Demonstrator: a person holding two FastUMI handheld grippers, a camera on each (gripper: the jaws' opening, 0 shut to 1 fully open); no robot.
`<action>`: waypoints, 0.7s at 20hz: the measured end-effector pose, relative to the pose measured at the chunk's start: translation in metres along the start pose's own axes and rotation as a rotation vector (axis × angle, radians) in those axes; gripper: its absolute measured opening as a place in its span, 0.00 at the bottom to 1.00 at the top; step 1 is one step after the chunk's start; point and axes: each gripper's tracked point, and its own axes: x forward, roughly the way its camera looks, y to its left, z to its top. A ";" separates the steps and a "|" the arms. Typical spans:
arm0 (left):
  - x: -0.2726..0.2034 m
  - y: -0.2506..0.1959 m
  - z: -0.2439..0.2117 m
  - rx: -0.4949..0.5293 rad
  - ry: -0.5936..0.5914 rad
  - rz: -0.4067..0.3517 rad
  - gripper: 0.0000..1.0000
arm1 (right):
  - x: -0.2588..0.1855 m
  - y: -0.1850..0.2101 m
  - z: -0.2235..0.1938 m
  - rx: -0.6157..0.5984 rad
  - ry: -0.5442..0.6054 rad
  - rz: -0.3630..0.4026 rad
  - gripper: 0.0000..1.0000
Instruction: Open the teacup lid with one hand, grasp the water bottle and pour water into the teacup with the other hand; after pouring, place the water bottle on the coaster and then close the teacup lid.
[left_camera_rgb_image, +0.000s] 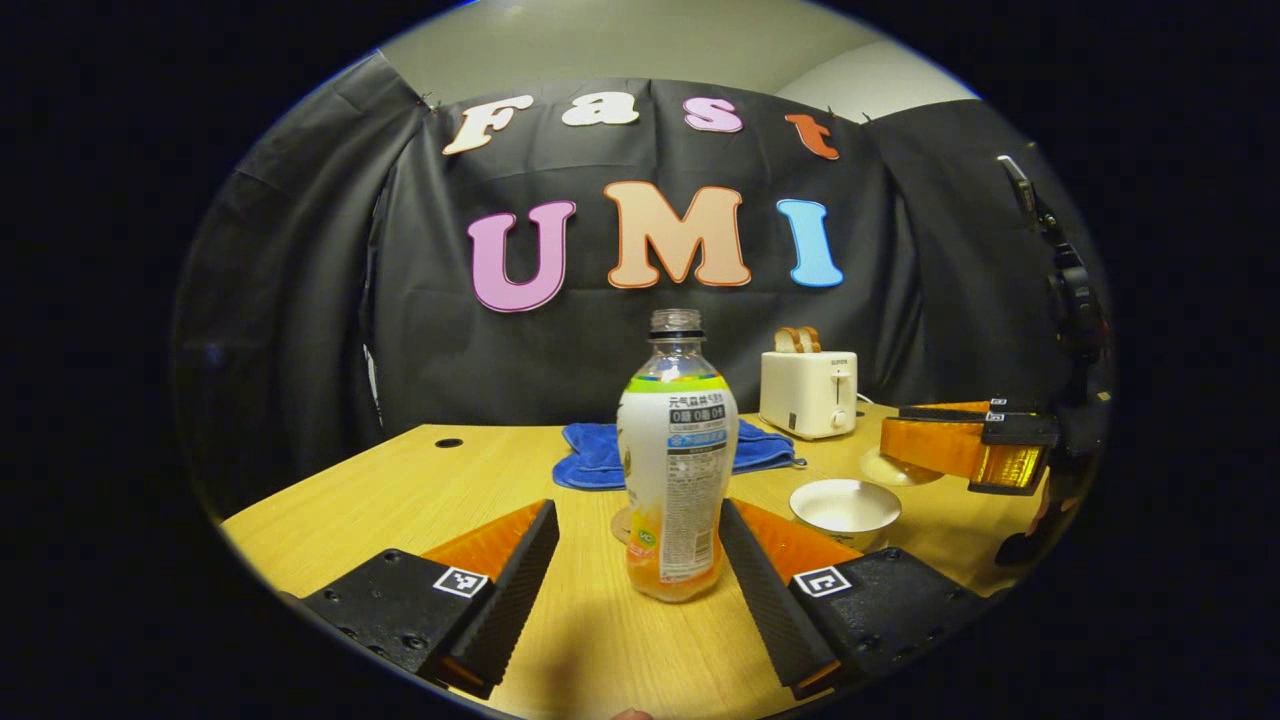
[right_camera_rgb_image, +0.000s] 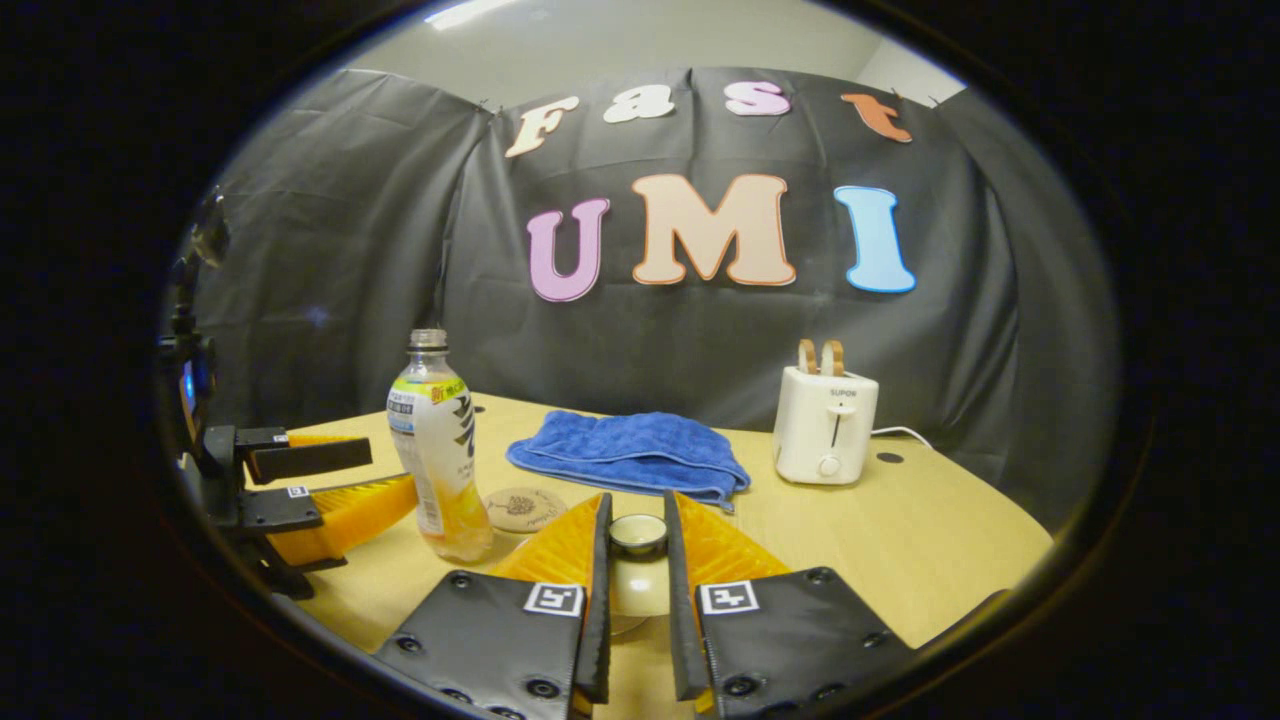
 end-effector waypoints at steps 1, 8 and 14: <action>0.002 -0.003 0.003 0.003 -0.003 -0.007 0.95 | -0.001 -0.002 0.000 0.007 -0.001 -0.001 0.27; 0.021 -0.022 0.009 0.028 0.001 -0.042 0.94 | -0.014 -0.023 0.003 0.040 -0.015 -0.029 0.27; 0.039 -0.027 0.005 0.031 0.027 -0.048 0.96 | -0.029 -0.038 0.003 0.063 -0.020 -0.058 0.28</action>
